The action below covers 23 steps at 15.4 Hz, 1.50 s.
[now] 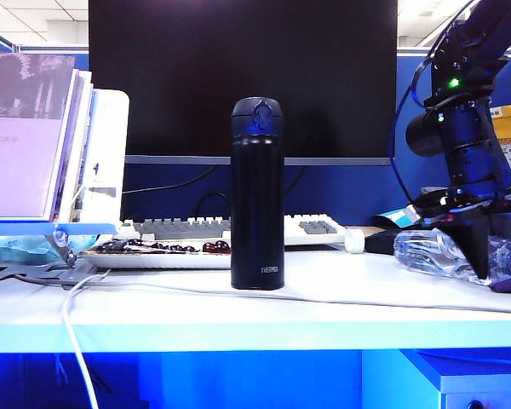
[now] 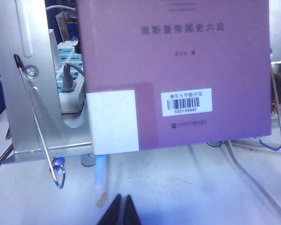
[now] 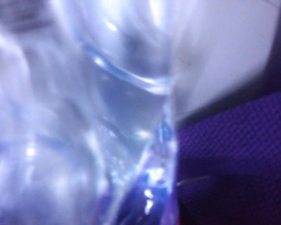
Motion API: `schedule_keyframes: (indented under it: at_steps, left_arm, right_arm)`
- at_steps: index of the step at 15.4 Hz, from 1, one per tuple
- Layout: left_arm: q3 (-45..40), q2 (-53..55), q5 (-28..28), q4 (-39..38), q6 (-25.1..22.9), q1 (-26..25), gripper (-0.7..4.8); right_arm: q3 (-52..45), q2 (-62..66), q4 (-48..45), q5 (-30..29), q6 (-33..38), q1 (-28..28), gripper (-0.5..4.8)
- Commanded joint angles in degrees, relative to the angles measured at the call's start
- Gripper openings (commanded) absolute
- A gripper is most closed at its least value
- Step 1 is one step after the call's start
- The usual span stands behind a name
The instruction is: Pick up the mineral water bottle and place it vertically to the right of the black thermos cup.
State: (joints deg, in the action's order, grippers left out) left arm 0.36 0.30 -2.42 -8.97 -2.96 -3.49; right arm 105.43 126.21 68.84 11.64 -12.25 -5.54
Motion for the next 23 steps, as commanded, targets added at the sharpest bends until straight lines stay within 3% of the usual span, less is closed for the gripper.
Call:
schedule_keyframes:
  at_steps: [1, 10, 19, 23]
  left_arm:
    - [-0.04, -0.2, -0.17, -0.66, 0.02, -0.07, -0.03]
    - [-0.04, -0.2, -0.17, -0.63, 0.02, -0.07, -0.03]
    - [-0.04, -0.2, -0.15, -0.63, 0.02, -0.07, -0.03]
    - [-0.04, -0.2, -0.17, -0.63, 0.02, -0.07, -0.03]
  right_arm:
    - [0.22, -0.42, 0.83, 0.24, 0.26, -0.02, 2.1]
    - [7.61, -7.17, 3.48, -0.44, 0.57, -0.7, 2.1]
    - [12.83, -26.6, -0.13, -9.33, 2.69, -2.25, 2.1]
    - [12.94, -32.61, 0.37, -10.67, 3.41, -2.25, 2.09]
